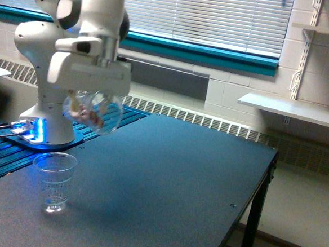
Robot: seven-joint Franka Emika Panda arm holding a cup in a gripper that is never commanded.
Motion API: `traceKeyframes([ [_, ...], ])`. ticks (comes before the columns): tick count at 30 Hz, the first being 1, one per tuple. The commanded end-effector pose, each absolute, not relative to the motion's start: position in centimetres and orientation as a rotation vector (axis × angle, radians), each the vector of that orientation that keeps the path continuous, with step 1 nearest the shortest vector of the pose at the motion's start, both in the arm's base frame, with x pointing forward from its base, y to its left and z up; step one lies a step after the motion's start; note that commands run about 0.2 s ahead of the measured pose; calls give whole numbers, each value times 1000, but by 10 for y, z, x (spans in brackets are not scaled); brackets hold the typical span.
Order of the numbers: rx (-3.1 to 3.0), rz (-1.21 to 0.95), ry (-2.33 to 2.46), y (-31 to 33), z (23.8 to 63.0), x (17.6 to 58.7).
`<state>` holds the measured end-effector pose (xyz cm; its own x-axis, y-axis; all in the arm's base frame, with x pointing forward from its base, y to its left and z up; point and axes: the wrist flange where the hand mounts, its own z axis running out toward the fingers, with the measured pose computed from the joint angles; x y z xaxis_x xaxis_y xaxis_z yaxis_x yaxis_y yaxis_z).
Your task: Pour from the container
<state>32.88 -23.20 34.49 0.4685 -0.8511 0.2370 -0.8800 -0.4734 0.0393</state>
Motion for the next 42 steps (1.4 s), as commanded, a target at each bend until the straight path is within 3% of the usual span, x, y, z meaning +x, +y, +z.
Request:
traceKeyframes([
  [1, 2545, 184, -1537, -235, 324, 296],
  [23, 2536, -25, -1610, -245, 299, 245],
  [42, 2490, -64, -1755, -287, 315, 250],
])
